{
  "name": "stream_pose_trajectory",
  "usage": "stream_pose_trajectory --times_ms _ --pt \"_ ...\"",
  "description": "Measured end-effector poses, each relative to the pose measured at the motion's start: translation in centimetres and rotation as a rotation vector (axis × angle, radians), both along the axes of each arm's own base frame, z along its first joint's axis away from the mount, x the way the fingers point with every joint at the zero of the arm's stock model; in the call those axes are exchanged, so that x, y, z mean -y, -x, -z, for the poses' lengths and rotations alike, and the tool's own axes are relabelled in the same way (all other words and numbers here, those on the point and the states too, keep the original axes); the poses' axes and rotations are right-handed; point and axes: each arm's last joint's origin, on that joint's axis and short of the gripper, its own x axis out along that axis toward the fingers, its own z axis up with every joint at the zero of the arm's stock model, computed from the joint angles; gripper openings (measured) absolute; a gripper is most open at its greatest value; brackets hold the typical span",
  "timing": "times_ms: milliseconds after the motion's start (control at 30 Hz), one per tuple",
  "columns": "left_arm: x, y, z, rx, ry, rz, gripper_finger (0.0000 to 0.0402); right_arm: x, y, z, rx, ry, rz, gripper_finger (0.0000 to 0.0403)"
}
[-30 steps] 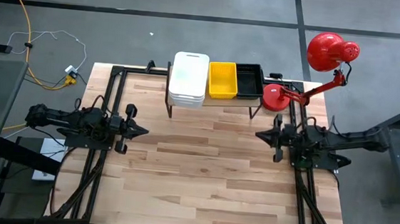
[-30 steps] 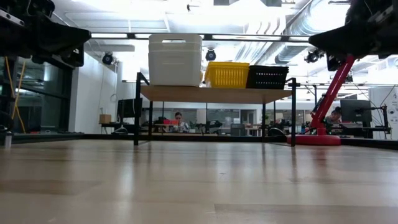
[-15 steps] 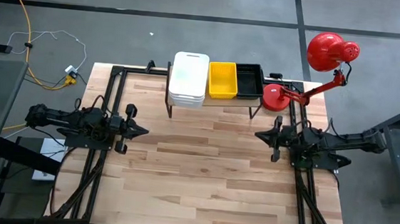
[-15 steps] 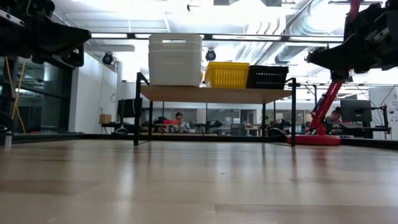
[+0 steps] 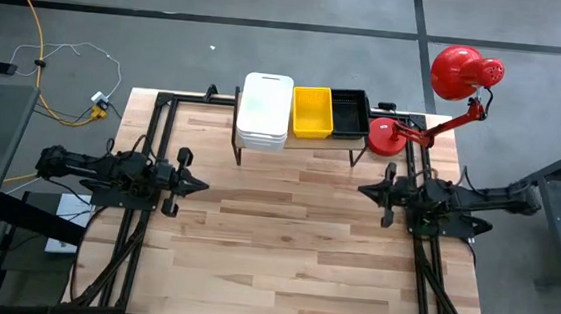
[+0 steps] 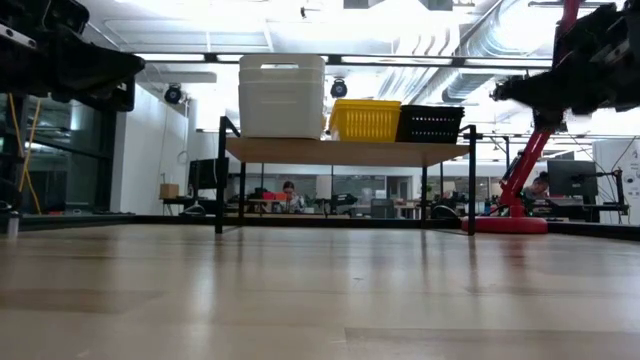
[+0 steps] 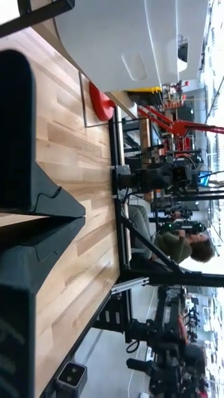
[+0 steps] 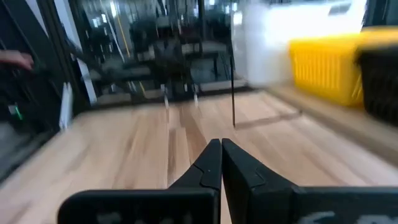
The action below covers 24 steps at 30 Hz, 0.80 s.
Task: Stack baskets on shelf by color
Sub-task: Return to Home Position
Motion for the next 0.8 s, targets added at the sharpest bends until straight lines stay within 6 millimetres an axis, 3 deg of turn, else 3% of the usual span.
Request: stream_pose_trajectory --times_ms 200,800 --pt "0.20 0.00 -0.01 0.000 0.000 0.021 0.0000 0.11 0.41 -0.87 0.102 -0.014 0.007 0.0000" --pt "0.26 0.01 -0.03 0.001 0.000 0.025 0.0000 0.11 0.38 -0.45 0.059 -0.008 0.007 0.0000"
